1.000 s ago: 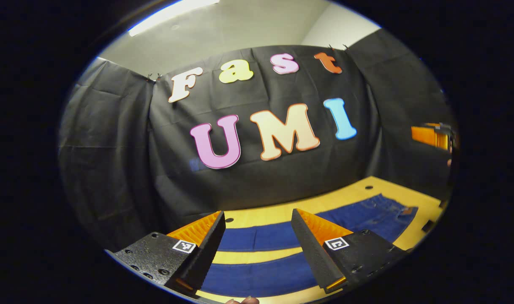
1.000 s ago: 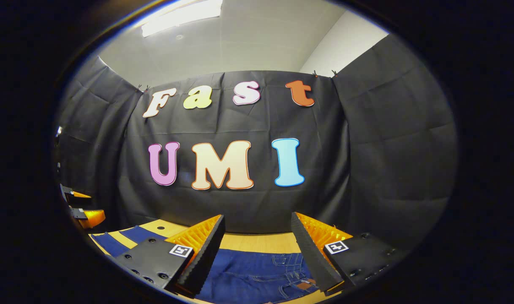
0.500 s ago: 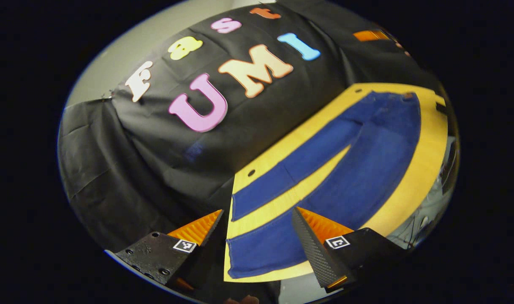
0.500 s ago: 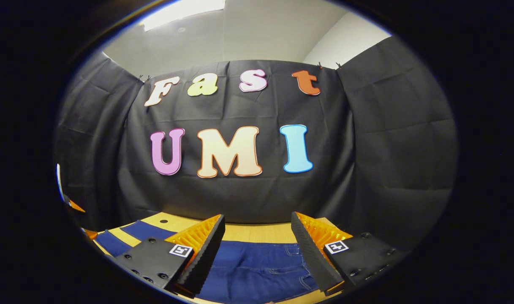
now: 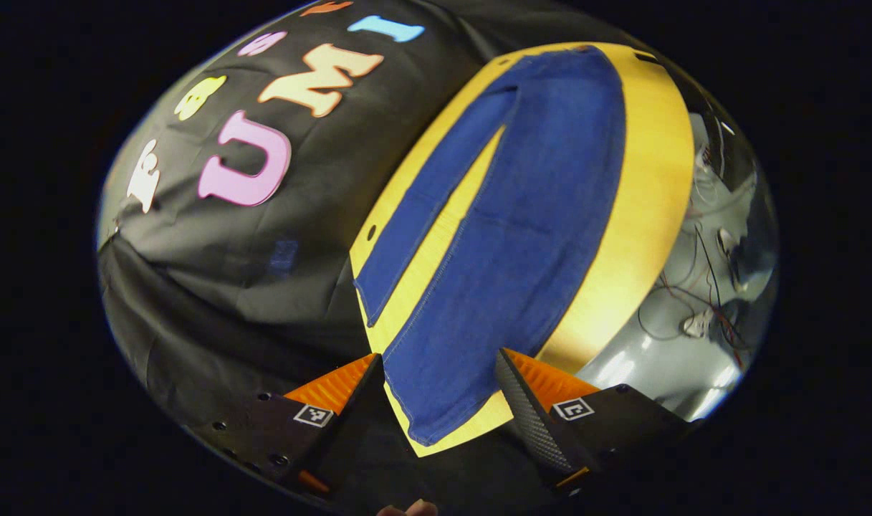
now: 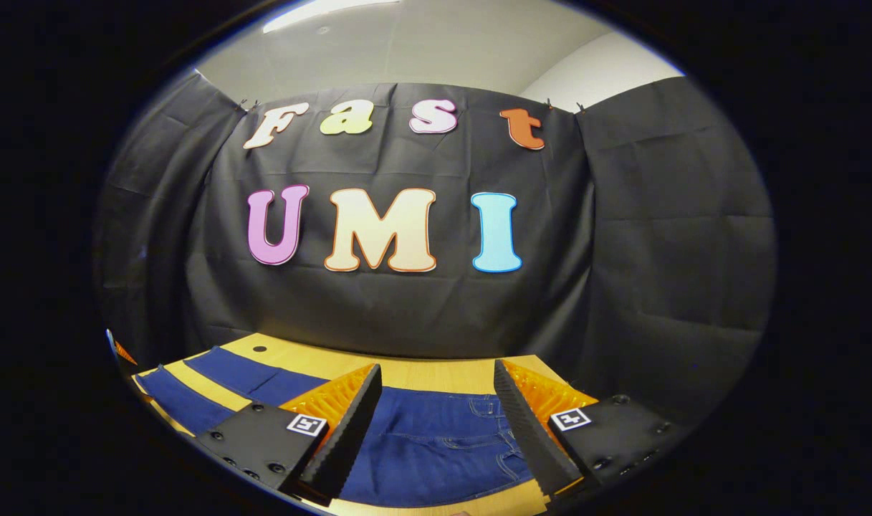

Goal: Grasp the waist and the cuffs of the jeans and fold them to make the two legs overlap; first hold the waist and fold one-third of the jeans toward the cuffs, then hold the cuffs and fold the remaining one-third in the same direction to finish folding.

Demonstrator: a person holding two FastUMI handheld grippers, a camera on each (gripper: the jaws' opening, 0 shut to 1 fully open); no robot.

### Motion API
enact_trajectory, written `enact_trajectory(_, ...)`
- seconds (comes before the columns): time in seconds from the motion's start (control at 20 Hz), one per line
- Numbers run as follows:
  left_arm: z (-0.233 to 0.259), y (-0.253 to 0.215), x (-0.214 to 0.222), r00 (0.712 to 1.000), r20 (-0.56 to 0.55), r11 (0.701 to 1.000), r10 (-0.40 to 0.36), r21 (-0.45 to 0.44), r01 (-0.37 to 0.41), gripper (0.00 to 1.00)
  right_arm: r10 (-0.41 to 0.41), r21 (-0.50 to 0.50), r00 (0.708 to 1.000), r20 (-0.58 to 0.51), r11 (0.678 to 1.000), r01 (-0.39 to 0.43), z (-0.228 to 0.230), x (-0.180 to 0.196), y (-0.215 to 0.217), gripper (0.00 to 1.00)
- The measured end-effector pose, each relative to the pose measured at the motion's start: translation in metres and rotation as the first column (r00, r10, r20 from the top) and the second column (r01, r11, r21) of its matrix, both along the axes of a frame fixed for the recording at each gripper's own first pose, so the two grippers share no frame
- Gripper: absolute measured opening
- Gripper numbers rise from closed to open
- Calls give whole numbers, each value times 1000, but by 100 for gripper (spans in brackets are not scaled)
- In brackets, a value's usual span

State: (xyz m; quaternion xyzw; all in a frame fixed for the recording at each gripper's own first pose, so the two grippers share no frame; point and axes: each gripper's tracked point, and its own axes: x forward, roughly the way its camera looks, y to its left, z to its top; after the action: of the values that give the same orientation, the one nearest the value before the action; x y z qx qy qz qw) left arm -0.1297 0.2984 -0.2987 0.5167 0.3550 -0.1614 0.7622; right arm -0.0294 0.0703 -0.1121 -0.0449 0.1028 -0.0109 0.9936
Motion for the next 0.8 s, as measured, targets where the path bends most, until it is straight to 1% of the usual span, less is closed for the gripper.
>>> enact_trajectory(0.1, -13, 11, -5, 998, -51, 999, -29, 41, 31, 95, -8, -14, 1000, -7, 1000, 8, -3, -5, -2, 96)
enact_trajectory(0.15, -19, 15, -4, 997, -73, 998, -35, 57, 40, 95, -12, -21, 1000, -10, 1000, 12, -5, -7, -3, 98)
enact_trajectory(0.2, -29, 21, -7, 994, -103, 996, -35, 73, 42, 95, -18, -30, 1000, -10, 999, 17, -5, -9, -4, 98)
enact_trajectory(0.35, -54, 28, -7, 984, -175, 995, -41, 82, 56, 95, -37, -53, 999, -20, 998, 36, -9, -14, -11, 99)
enact_trajectory(0.4, -56, 25, -1, 982, -173, 993, -69, 85, 84, 95, -46, -59, 999, -24, 997, 45, -10, -16, -13, 99)
enact_trajectory(0.45, -59, 25, 3, 980, -181, 991, -83, 92, 101, 93, -56, -63, 998, -27, 997, 54, -11, -19, -17, 99)
enact_trajectory(0.55, -64, 21, 11, 976, -187, 988, -109, 88, 127, 92, -74, -64, 997, -29, 995, 72, -11, -20, -19, 98)
enact_trajectory(0.6, -65, 19, 18, 975, -184, 987, -124, 78, 140, 94, -80, -63, 996, -33, 995, 78, -12, -21, -19, 98)
enact_trajectory(0.65, -66, 20, 27, 974, -188, 988, -126, 69, 141, 89, -85, -62, 996, -35, 995, 82, -13, -23, -20, 98)
enact_trajectory(0.75, -76, 20, 30, 966, -229, 991, -117, 36, 128, 88, -89, -65, 995, -42, 994, 87, -18, -25, -18, 98)
enact_trajectory(0.8, -83, 20, 25, 956, -270, 992, -113, 19, 123, 82, -91, -64, 995, -48, 994, 88, -21, -26, -17, 98)
